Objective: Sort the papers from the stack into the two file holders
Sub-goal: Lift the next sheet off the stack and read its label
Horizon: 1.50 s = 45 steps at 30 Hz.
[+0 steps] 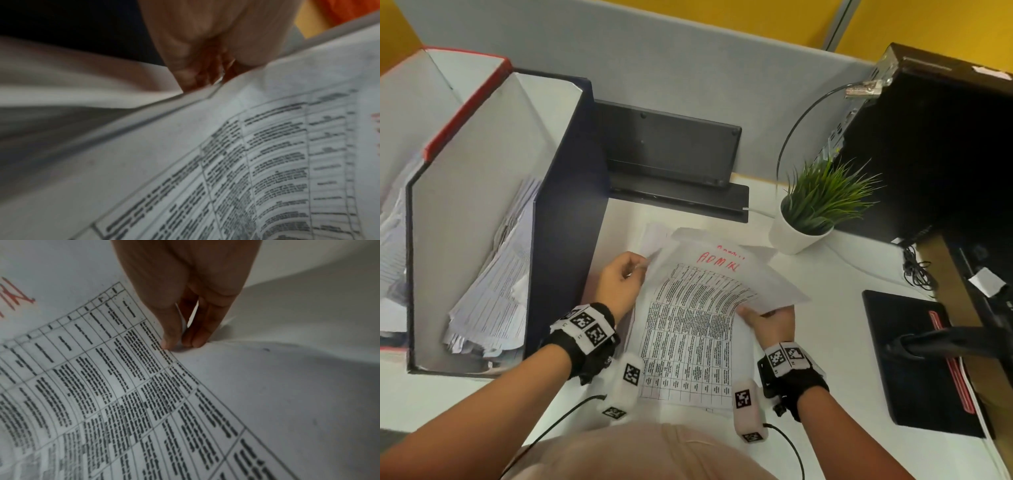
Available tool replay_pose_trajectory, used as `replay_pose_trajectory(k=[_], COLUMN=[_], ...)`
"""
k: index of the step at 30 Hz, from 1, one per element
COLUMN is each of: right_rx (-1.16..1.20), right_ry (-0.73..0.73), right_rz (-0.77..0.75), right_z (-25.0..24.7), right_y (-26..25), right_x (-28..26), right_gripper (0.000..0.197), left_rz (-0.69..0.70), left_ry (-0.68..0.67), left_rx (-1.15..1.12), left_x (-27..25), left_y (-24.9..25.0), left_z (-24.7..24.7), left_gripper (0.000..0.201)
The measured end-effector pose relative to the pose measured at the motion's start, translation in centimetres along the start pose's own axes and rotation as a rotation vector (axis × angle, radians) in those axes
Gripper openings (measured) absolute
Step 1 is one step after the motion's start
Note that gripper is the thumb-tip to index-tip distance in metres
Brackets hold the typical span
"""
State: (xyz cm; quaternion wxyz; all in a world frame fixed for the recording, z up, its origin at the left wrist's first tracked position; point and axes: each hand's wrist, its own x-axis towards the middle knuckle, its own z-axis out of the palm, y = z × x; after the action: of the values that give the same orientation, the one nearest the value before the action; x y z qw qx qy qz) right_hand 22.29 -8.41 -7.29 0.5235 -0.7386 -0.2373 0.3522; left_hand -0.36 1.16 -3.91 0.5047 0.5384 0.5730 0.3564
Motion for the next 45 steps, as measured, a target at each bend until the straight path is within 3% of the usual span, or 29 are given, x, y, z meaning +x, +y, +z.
replay_pose_trajectory(k=[2, 5, 8, 10, 13, 17, 21, 25, 28, 31, 34, 37, 39, 41, 43, 45], right_rx=[-0.041, -0.093, -0.087, 0.037, 0.35, 0.407, 0.419, 0.301, 0.296, 0.334, 0.413, 0.498, 0.506, 0.513, 0.453, 0.155], right_ry=[-0.015, -0.034, -0.04, -0.064, -0.011, 0.009, 0.023, 0.013, 0.009, -0.028, -0.035, -0.023, -0.028, -0.004, -0.001, 0.006], right_rz=[-0.02, 0.011, 0.047, 0.141, 0.348, 0.364, 0.384, 0.244, 0.205, 0.243, 0.333, 0.404, 0.404, 0.402, 0.354, 0.221], right_z=[0.0, -0.1, -0.2, -0.3, -0.6, -0.3, -0.3, -0.1, -0.5, -0.4, 0.0, 0.0, -0.1, -0.2, -0.3, -0.4], right_y=[-0.4, -0.6, -0.4, -0.2, 0.1, 0.1, 0.6, 0.8, 0.9, 0.4, 0.0, 0.2, 0.1, 0.3, 0.7, 1.3], right_x=[0.1, 0.2, 0.0, 0.2, 0.3, 0.0, 0.3, 0.1, 0.5, 0.7, 0.6, 0.7, 0.6, 0.5, 0.5, 0.8], right_gripper=[0.054, 0.035, 0.014, 0.029, 0.049, 0.052, 0.05, 0.037, 0.053, 0.058, 0.042, 0.049, 0.052, 0.057, 0.059, 0.051], left_rz=[-0.074, -0.161, -0.243, -0.256, -0.259, -0.333, -0.329, -0.278, -0.253, -0.218, -0.181, -0.129, -0.044, 0.126, 0.303, 0.335], left_ry=[-0.052, -0.116, -0.07, -0.029, 0.011, -0.02, -0.07, -0.104, -0.117, -0.123, -0.162, -0.189, -0.172, -0.1, -0.05, -0.05], left_rx=[-0.023, -0.075, -0.082, -0.024, 0.273, 0.38, 0.502, 0.553, 0.58, 0.665, 0.71, 0.707, 0.721, 0.763, 0.668, 0.467], left_x=[0.2, 0.7, 1.4, 2.1, 3.2, 3.2, 3.0, 3.1, 2.9, 2.8, 2.9, 2.7, 2.2, 1.4, 0.7, 0.2], left_y=[0.1, 0.4, 0.7, 0.5, -0.6, -0.3, 0.8, 1.1, 1.3, 1.4, 1.3, 1.3, 1.1, 0.7, 0.1, -0.1], left_z=[0.0, 0.0, -0.1, -0.3, -0.8, -0.5, -0.2, 0.0, 0.1, 0.0, -0.2, -0.2, -0.2, -0.2, -0.1, 0.1], left_gripper=[0.023, 0.021, 0.023, 0.02, 0.013, 0.032, 0.034, 0.027, 0.019, 0.015, 0.014, 0.017, 0.016, 0.015, 0.018, 0.024])
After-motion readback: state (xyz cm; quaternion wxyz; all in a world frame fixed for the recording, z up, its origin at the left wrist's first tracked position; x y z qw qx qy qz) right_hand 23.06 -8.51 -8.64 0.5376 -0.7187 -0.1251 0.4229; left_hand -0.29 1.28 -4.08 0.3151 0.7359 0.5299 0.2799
